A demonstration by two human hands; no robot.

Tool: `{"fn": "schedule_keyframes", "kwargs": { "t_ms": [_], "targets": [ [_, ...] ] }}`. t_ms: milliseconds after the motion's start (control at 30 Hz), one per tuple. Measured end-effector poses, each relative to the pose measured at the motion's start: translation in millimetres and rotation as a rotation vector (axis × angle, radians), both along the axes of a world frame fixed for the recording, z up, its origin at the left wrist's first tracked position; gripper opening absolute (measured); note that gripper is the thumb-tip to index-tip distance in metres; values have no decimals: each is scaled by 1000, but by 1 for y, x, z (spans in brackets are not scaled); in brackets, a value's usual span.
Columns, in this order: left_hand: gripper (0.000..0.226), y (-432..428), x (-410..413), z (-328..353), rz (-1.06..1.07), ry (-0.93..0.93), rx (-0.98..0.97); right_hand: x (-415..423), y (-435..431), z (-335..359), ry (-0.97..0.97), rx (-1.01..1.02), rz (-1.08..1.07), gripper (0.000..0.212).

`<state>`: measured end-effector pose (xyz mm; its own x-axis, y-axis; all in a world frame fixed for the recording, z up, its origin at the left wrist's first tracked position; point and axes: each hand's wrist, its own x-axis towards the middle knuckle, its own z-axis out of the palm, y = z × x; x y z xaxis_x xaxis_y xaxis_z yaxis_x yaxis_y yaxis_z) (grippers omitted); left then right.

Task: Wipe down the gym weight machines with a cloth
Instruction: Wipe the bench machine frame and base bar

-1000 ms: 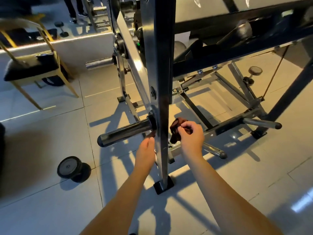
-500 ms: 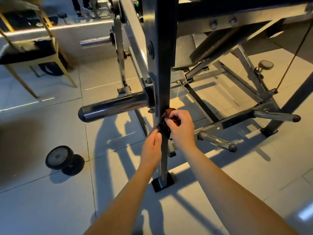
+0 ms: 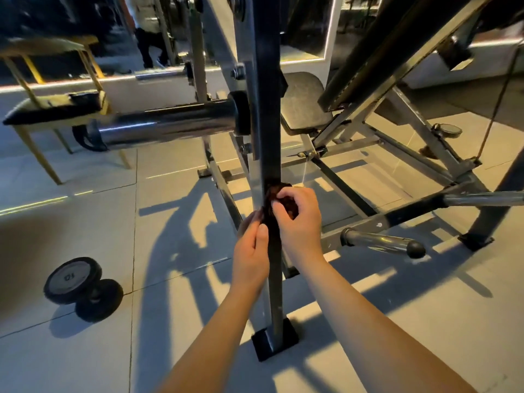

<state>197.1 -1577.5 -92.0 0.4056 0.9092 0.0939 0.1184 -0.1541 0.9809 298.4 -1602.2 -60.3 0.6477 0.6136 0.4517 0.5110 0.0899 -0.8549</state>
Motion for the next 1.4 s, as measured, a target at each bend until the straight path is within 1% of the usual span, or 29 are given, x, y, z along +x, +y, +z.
{"fn": "schedule_keyframes", "kwargs": {
  "t_ms": [100, 233, 333, 433, 500, 600, 700, 833, 900, 1000, 1133, 1233, 1333, 1400],
  "targets": [
    [32, 2, 3, -19, 13, -88, 29, -3, 1, -33, -32, 51, 19, 15],
    [27, -7, 3, -29, 5, -147, 76, 5, -12, -69, -36, 6, 73, 18],
    [29, -16, 1, -26, -12, -142, 119, 8, -17, -58, -67, 36, 83, 16],
    [29, -20, 0, -18, -14, -157, 120, 8, -9, -28, -131, 143, 69, 22],
    [29, -22, -2, -11, -16, -160, 123, 6, -1, -19, -171, 168, 64, 23],
    [34, -22, -4, -6, 0, -133, 140, 7, 2, -34, -230, 128, 71, 25],
    [34, -23, -3, -12, 34, -107, 140, 6, -4, -58, -310, 58, 81, 25],
    [29, -32, -6, -29, 22, -91, 90, 8, -14, -55, -254, -14, 115, 22],
    [29, -35, -6, -34, 27, -97, 68, 9, -14, -43, -248, 18, 111, 25],
    [27, -33, -6, -29, 47, -110, 39, 4, -5, -33, -305, 71, 72, 33],
    [29, -28, -8, -34, 31, -110, 50, 3, -5, -54, -336, 38, 68, 36],
    [36, -27, -10, -39, 35, -100, 61, 5, -16, -67, -424, -35, 77, 33],
    [29, -25, -10, -39, 51, -106, 48, 5, -13, -54, -498, -22, 53, 34],
    [31, -22, -11, -39, 60, -127, 33, 4, -5, -45, -532, 5, 11, 36]
  ]
}}
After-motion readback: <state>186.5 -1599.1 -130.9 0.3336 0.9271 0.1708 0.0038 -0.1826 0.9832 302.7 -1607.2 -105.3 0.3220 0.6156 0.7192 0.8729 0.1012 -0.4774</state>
